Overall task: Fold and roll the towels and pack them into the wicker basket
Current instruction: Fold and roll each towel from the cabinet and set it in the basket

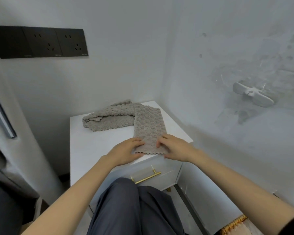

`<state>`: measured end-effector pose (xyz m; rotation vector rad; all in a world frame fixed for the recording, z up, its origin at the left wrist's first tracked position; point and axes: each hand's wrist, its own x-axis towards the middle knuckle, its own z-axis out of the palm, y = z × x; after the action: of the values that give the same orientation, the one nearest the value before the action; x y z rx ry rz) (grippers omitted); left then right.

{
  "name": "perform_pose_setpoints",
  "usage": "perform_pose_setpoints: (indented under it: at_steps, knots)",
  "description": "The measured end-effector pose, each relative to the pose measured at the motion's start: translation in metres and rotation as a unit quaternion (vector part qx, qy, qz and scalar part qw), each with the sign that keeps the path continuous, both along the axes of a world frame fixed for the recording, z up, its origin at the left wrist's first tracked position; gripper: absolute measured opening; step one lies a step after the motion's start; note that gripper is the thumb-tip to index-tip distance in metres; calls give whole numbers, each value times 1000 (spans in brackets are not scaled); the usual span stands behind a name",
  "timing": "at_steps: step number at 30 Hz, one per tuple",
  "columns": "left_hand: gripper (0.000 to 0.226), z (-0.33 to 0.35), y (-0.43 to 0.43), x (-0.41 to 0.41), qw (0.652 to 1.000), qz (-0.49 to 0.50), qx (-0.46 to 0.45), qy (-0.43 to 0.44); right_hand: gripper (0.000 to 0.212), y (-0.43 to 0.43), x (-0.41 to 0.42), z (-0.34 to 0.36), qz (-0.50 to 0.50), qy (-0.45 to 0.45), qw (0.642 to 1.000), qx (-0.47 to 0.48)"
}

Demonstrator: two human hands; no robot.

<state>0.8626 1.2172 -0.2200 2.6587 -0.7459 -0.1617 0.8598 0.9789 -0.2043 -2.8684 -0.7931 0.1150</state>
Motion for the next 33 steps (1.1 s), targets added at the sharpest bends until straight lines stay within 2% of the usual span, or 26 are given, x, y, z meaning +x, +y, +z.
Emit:
perform_pose_setpoints:
  at_steps: [3, 8, 12, 15, 18, 21, 26, 30, 33]
  knots:
    - [51, 0, 1, -2, 999, 2, 25, -34, 26, -8, -5, -8, 19, -62, 998, 18]
    - [53, 1, -1, -7, 997, 17, 52, -52, 23, -13, -6, -14, 10, -89, 995, 37]
    - [59, 0, -6, -7, 994, 34, 71, -81, 17, -11, -6, -13, -92, -35, 979, 177]
    - [51, 1, -11, -7, 991, 52, 68, -100, 12, -11, -6, -13, -143, 15, 956, 256]
    - [34, 0, -13, -6, 987, 64, 61, -132, 17, -14, -6, -11, -156, 33, 952, 260]
    - [25, -4, -13, -4, 988, 96, 1, -123, 11, -16, -3, -13, -171, 37, 951, 257]
    - [47, -9, -10, 8, 972, 184, -146, 11, 14, -16, 6, -19, -212, 41, 931, 294]
    - [52, -11, -12, 18, 962, 234, -138, 16, 19, -12, 16, -22, -237, 20, 943, 233]
    - [64, -15, -13, 21, 954, 265, -138, 6, 22, -6, 21, -23, -251, -13, 951, 179]
